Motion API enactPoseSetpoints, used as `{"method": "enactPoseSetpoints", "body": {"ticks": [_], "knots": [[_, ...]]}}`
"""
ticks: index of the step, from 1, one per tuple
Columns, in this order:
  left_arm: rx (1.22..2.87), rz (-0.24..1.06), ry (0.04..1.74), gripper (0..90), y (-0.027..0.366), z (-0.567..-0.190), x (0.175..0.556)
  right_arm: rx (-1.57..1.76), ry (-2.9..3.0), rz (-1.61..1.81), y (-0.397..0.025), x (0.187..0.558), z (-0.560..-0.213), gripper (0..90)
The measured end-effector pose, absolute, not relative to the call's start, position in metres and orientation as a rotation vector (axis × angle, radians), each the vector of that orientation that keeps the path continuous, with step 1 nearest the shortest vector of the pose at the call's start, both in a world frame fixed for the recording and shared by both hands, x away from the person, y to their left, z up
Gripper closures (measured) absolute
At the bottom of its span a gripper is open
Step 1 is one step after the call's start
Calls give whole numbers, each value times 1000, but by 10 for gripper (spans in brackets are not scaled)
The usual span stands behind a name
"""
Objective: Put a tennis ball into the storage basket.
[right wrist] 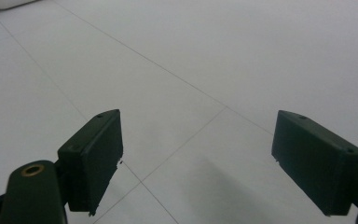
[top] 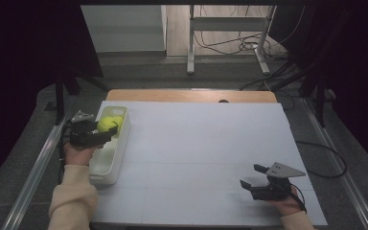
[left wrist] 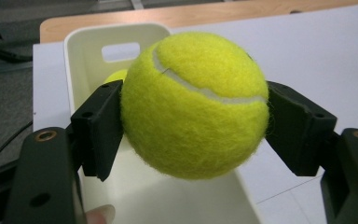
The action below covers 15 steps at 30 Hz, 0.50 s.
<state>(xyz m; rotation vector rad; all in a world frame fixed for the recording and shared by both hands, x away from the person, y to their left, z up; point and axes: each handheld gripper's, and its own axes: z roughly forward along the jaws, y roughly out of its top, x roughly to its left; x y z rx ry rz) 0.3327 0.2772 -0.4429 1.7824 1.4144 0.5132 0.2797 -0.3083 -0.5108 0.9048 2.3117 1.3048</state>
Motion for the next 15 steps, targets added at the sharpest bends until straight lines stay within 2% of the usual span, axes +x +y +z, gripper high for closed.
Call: {"method": "enactPoseSetpoints", "body": {"ticks": [15], "knots": [[1840,500,1463,261,278,-449,337,905,2313,1305,-308,280,-511,167]]}}
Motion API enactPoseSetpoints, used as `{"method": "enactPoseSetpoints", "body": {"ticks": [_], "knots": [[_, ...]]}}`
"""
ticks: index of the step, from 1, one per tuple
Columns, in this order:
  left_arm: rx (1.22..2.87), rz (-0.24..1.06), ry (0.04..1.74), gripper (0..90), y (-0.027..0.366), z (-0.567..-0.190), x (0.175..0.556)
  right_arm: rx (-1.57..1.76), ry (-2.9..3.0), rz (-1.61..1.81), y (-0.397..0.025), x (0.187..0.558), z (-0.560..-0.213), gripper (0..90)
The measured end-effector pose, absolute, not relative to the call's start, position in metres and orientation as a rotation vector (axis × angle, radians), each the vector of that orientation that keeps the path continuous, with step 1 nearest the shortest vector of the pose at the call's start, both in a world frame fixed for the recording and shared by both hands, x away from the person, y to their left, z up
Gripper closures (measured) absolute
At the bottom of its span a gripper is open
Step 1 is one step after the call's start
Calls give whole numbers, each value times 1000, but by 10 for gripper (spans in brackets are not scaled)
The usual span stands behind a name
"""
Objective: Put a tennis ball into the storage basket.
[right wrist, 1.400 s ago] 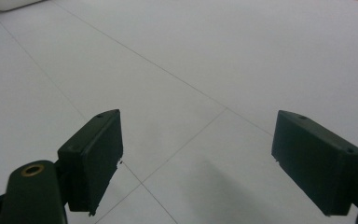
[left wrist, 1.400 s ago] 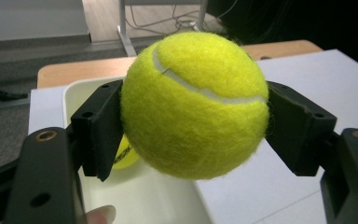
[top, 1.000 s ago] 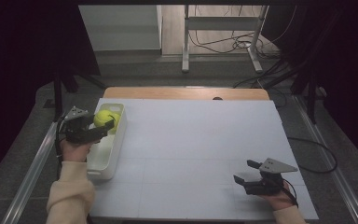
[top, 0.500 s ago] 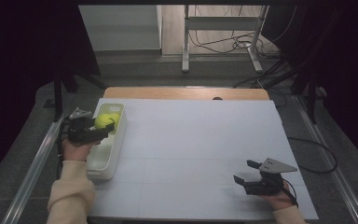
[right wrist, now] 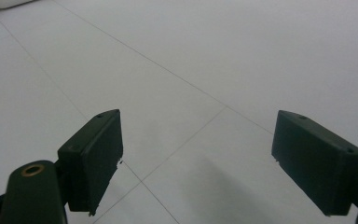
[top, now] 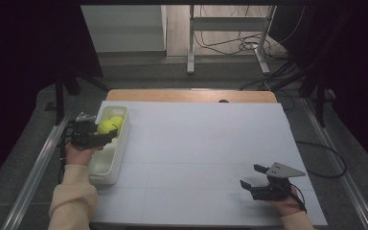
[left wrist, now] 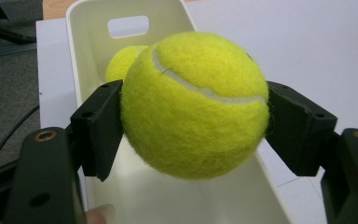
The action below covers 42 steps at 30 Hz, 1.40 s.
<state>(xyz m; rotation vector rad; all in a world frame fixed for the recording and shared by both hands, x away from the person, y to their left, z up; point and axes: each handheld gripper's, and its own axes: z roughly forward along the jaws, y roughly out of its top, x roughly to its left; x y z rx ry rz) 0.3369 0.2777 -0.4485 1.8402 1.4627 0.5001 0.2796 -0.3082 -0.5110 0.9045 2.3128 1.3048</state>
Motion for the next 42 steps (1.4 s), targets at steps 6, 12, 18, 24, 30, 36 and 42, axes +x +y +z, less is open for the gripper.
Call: {"method": "enactPoseSetpoints", "body": {"ticks": [6,12,18,24,30,36,42], "knots": [[1840,502,1471,260,280,-449,337,902,2312,1313,-308,280,-511,167],[1840,514,1486,247,281,-449,337,903,2313,1313,-308,279,-511,167],[1830,523,1493,150,280,-446,337,902,2315,1311,-308,279,-511,167],[1821,488,1374,122,273,-439,332,904,2318,1304,-308,280,-511,167],[1778,466,1284,116,268,-432,322,897,2322,1318,-306,283,-512,168],[1779,442,1187,119,258,-427,310,885,2334,1317,-304,284,-511,167],[1776,414,1117,121,244,-428,302,887,2329,1329,-304,284,-511,167]]}}
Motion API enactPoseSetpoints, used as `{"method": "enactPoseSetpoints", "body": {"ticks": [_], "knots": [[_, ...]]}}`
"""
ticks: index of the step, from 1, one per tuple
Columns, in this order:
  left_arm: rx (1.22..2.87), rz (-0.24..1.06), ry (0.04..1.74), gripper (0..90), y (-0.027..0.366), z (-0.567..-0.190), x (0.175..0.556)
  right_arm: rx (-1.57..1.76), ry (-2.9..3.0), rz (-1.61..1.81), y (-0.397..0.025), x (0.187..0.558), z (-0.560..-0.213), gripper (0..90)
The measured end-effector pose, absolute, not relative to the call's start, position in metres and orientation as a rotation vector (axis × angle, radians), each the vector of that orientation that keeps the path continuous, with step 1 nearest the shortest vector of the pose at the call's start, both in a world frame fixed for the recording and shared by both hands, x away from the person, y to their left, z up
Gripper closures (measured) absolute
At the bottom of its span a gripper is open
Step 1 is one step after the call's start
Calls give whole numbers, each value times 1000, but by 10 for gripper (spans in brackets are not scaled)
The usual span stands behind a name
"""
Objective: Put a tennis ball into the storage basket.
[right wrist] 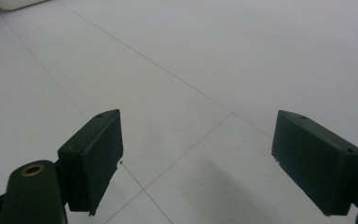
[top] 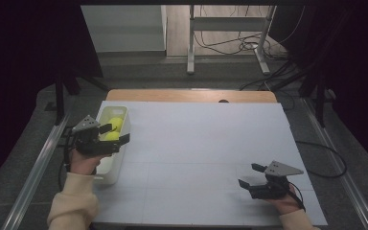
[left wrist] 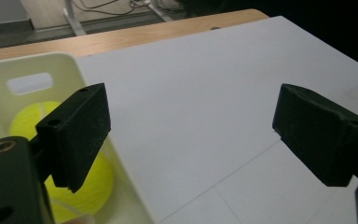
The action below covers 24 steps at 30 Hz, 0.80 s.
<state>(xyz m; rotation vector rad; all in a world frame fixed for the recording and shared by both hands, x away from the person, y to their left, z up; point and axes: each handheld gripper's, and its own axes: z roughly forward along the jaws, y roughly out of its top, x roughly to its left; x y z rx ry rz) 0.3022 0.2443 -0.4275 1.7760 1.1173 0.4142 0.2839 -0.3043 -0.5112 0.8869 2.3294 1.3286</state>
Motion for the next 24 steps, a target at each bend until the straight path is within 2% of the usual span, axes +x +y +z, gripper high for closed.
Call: {"method": "enactPoseSetpoints", "body": {"ticks": [24], "knots": [[1819,353,895,133,187,-448,266,898,2317,1330,-306,274,-510,167]]}}
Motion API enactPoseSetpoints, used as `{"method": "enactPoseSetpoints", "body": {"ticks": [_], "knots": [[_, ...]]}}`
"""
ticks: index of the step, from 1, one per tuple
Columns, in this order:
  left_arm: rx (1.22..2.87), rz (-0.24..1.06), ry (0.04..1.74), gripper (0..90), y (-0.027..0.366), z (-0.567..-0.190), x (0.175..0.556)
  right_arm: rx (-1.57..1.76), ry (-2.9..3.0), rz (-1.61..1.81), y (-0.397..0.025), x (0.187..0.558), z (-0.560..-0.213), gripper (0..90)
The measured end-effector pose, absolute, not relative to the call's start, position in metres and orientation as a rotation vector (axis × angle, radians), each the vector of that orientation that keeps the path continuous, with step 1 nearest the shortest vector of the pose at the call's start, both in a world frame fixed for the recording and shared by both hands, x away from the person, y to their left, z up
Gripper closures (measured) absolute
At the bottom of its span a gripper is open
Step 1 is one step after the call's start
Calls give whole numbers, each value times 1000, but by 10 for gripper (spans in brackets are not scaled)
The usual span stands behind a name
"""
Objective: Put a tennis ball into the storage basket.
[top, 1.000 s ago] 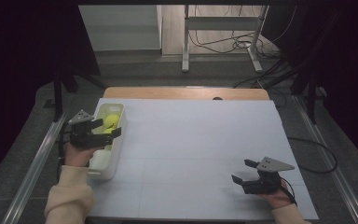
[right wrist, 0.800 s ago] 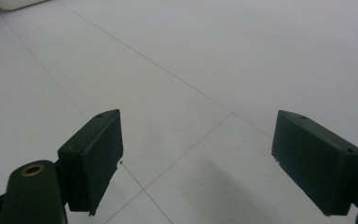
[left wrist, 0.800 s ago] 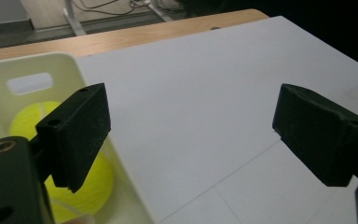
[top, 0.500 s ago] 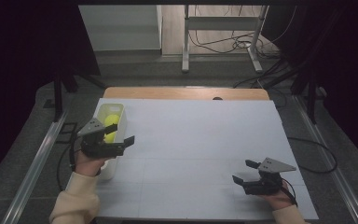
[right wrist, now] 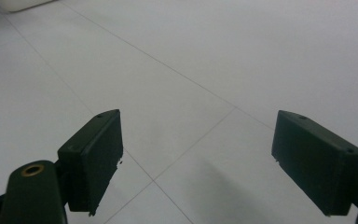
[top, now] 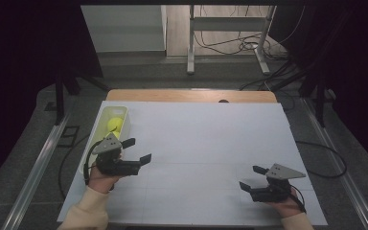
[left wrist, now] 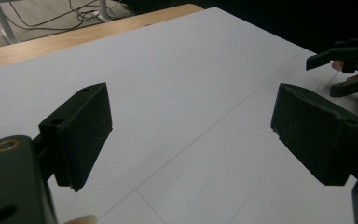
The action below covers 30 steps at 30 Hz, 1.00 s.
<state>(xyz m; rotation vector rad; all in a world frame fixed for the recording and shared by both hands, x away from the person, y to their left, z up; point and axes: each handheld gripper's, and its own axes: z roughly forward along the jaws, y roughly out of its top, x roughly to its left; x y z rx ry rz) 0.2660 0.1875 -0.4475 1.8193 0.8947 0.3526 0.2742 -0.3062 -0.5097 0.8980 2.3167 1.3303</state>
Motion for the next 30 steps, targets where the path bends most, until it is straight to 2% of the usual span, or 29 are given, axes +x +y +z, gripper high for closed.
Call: {"method": "enactPoseSetpoints", "body": {"ticks": [19,30], "knots": [[1869,299,811,154,173,-488,245,900,2318,1338,-309,270,-510,167],[1924,290,840,150,172,-507,243,899,2314,1345,-309,270,-510,167]]}}
